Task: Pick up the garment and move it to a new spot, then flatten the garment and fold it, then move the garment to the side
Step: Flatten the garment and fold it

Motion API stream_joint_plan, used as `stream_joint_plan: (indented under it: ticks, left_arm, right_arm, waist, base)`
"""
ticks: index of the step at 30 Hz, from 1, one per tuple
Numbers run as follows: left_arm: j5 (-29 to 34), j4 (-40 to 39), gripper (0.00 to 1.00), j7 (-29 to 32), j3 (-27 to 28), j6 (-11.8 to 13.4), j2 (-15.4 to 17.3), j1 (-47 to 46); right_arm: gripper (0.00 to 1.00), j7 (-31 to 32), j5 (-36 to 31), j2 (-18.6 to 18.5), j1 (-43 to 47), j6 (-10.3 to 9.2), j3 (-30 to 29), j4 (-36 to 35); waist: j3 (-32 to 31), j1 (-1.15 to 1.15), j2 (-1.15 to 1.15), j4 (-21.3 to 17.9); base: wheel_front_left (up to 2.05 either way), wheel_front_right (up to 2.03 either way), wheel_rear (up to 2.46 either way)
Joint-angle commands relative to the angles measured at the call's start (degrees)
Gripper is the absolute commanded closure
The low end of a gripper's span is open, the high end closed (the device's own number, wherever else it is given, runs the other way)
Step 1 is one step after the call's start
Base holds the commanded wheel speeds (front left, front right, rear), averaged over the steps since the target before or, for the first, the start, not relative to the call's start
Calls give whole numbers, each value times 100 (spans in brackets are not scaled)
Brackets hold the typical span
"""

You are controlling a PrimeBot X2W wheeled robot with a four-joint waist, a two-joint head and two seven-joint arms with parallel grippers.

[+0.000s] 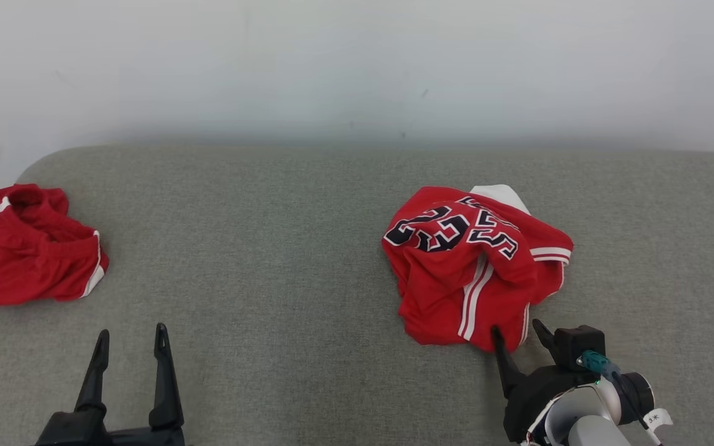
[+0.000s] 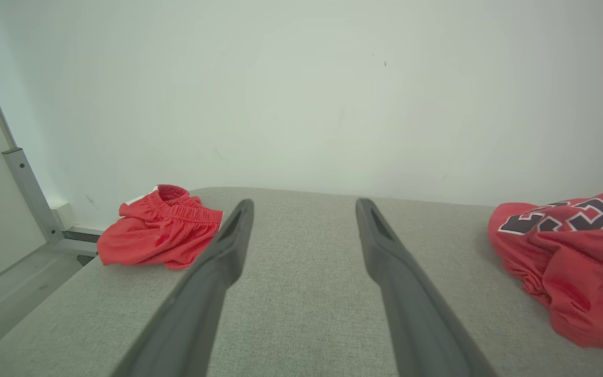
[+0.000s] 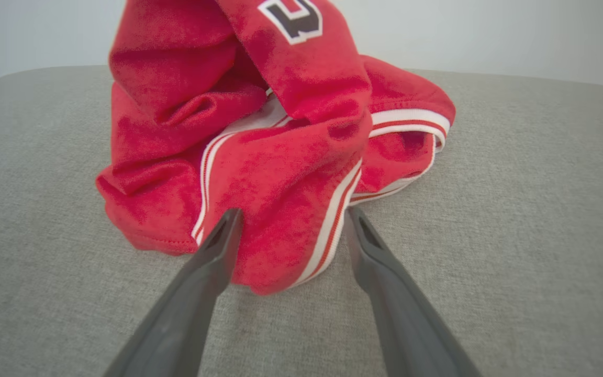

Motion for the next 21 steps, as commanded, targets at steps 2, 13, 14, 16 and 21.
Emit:
stream_joint_plan:
  ticks: [2,13,14,16,21]
  left_arm:
    - [42,65,0,-39,-45,-40,-36,-111]
    - [5,331,0,-98,-158,-119,-95,-138]
    - [-3,343,0,-98,-152,-110,-84,-99]
    - [-28,354,0,-100,-126,-103,-61,-59]
    - [-87,377,0,-144,-69,-113,-57,8]
  right_arm:
    - [0,-96,-64,11,-234,-13,-41,466]
    - [100,-810,-297,-138,-939,-13,-49,2011]
    - [100,-878,-302,-203,-954,-13,-70,2001]
    - [100,-972,-308,-348,-949,-13,-114,1876]
    - [100,-1033,-211,-826,-667,-13,-291,1294]
  waist:
    - [113,0,0,210]
    - [-22,0,0,241]
    - [-41,0,0,202]
    - [-68,0,0,101]
    - [-53,0,0,-184]
  base:
    - [0,0,0]
    - [0,0,0]
    - [0,0,0]
    - [0,0,0]
    - [0,0,0]
